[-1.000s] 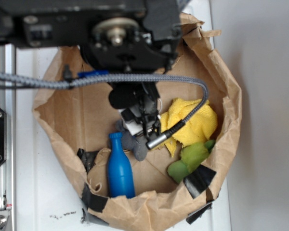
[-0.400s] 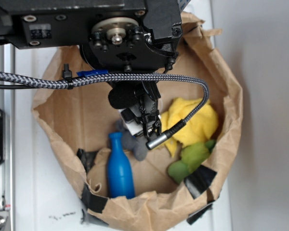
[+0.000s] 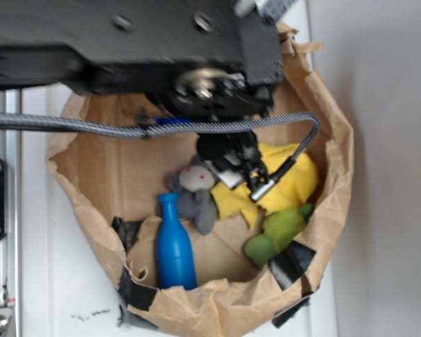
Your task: Grab the blue ball.
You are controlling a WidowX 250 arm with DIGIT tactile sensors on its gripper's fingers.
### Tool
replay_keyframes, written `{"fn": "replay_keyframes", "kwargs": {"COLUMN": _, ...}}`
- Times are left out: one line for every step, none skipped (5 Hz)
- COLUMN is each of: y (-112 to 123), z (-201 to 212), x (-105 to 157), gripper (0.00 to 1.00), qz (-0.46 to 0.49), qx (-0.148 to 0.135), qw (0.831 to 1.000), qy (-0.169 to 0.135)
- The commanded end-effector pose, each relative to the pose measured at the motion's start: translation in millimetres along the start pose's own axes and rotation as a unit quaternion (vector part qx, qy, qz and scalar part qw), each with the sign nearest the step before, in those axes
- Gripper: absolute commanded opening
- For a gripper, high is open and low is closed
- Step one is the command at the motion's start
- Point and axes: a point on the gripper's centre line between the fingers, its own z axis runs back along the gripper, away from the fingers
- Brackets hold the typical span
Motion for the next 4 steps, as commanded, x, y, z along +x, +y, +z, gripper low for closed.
{"fn": "replay_keyframes", "kwargs": {"y": -11.0, "z": -12.7, "x": 33.1, "gripper": 1.00, "qz": 0.082, "qx": 0.011, "qw": 0.997, "qy": -0.005}}
{"fn": "replay_keyframes", "kwargs": {"y": -1.4, "z": -22.2, "x": 44.1, "gripper": 1.00, "qz": 0.125, "qx": 0.012, "qw": 0.992, "qy": -0.013}}
{"fn": "replay_keyframes", "kwargs": {"y": 10.4, "z": -27.3, "x": 43.4, "gripper": 1.00, "qz": 0.171, "qx": 0.019, "qw": 0.985, "qy": -0.022}}
{"fn": "replay_keyframes", "kwargs": {"y": 22.3, "z": -21.9, "x": 36.5, "gripper": 1.00, "qz": 0.169, "qx": 0.021, "qw": 0.985, "qy": -0.020}}
